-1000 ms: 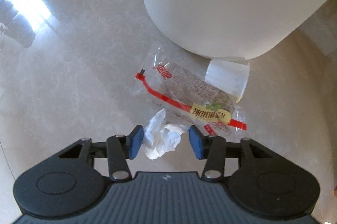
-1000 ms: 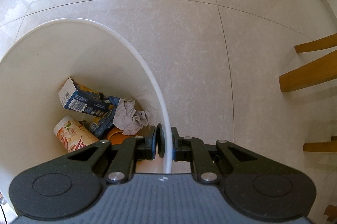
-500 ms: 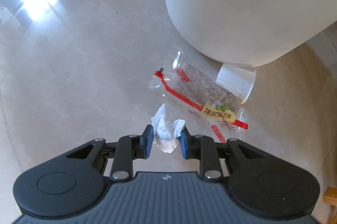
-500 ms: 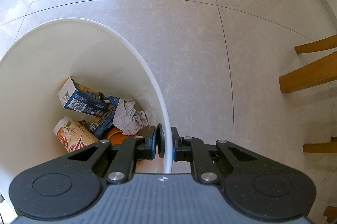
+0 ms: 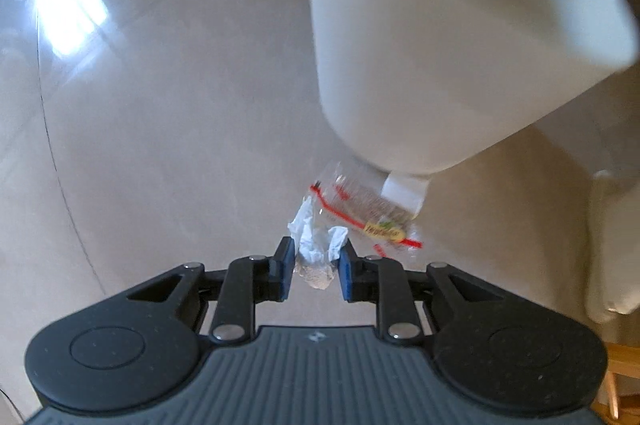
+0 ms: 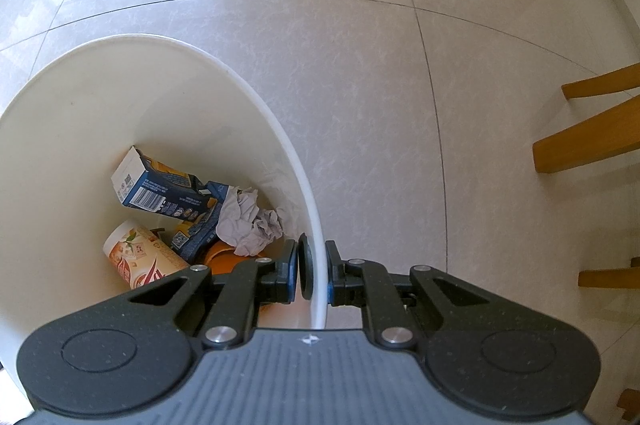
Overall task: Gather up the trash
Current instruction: 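Carry the tissue over the bucket and release it inside, then lower the left gripper and grasp the clear snack wrapper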
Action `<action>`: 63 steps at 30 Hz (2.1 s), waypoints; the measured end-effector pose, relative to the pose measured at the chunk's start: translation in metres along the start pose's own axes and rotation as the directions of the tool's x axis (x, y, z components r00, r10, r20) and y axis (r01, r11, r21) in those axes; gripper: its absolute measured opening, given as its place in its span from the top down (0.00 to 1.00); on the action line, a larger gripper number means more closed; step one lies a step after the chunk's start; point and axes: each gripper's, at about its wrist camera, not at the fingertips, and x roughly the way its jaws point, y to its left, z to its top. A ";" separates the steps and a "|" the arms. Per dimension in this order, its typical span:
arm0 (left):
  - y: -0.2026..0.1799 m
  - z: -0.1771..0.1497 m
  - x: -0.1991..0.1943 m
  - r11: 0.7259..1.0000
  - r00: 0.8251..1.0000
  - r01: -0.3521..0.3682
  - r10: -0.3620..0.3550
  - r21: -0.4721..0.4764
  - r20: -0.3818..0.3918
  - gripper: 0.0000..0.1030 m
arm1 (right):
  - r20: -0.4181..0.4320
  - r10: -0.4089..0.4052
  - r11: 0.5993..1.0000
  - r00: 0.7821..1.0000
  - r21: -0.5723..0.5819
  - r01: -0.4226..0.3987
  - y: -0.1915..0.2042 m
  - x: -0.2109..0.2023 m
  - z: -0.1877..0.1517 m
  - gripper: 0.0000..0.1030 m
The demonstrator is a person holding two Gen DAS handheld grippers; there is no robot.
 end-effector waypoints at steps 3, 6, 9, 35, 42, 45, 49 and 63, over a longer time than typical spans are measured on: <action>-0.003 0.018 -0.044 1.000 1.000 0.007 -0.007 0.019 0.020 0.79 | -0.002 0.002 1.000 1.000 0.004 -0.002 -0.001 0.000 0.000 0.85; -0.005 0.041 -0.079 0.999 1.000 -0.003 0.002 0.035 0.018 0.79 | -0.004 0.006 1.000 1.000 0.008 -0.006 -0.001 0.000 0.001 0.85; -0.013 0.066 -0.107 0.999 0.999 0.002 -0.003 0.045 0.038 0.79 | -0.006 0.007 1.000 1.000 0.010 -0.007 -0.002 0.000 0.001 0.85; -0.017 0.100 -0.124 0.995 0.990 -0.004 0.018 -0.098 0.140 0.29 | -0.002 0.006 1.000 1.000 0.003 -0.006 -0.001 0.000 0.000 0.85; 0.006 0.072 -0.098 0.978 0.995 -0.019 0.039 -0.208 0.091 0.27 | -0.001 0.008 1.000 1.000 0.005 -0.008 -0.002 0.000 0.001 0.85; 0.012 0.057 -0.075 0.966 0.997 -0.016 0.035 -0.257 0.071 0.26 | 0.000 0.004 1.000 1.000 0.003 -0.004 -0.001 0.000 0.000 0.85; 0.017 0.038 -0.034 0.950 0.999 -0.016 0.028 -0.311 0.034 0.26 | 0.001 -0.003 1.000 1.000 -0.001 0.003 0.000 0.001 0.000 0.85; -0.004 -0.009 0.091 0.893 1.000 -0.020 0.023 -0.450 0.001 0.26 | -0.008 -0.024 1.000 1.000 -0.016 0.024 0.006 0.011 -0.003 0.85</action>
